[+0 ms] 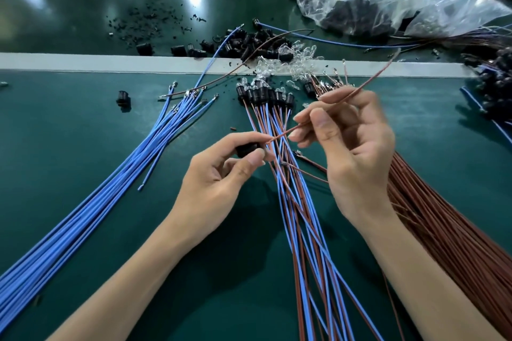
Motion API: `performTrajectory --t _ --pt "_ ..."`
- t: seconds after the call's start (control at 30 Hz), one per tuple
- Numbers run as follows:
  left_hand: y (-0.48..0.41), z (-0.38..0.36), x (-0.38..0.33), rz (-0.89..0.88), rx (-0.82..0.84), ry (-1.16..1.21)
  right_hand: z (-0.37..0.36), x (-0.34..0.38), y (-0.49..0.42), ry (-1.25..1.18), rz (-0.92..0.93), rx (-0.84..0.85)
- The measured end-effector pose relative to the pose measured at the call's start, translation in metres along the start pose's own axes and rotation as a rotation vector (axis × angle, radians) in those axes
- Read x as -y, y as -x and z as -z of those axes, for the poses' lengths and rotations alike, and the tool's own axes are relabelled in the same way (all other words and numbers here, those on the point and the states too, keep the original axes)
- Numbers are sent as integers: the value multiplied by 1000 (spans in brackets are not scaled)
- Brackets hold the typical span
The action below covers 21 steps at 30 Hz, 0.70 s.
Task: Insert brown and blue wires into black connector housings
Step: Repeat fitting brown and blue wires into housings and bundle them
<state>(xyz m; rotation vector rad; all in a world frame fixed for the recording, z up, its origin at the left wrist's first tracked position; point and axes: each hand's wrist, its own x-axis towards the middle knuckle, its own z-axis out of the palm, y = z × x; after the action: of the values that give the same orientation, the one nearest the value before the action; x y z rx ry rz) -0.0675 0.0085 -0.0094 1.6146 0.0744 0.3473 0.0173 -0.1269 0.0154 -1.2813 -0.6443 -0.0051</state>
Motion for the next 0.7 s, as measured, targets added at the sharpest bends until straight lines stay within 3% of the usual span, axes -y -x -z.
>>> performTrajectory --t 0.23,0.37,0.6,0.7 --pt "0 -3 1 -18 94 39 -12 -3 9 -21 -88 52" --pt "1 -4 4 -14 78 -74 -10 -3 11 -15 -144 61" --pt "-2 -1 5 -83 13 -253 -3 -9 8 287 -128 136" --pt "-2 -2 5 -85 7 -256 -2 -11 7 284 -184 171"
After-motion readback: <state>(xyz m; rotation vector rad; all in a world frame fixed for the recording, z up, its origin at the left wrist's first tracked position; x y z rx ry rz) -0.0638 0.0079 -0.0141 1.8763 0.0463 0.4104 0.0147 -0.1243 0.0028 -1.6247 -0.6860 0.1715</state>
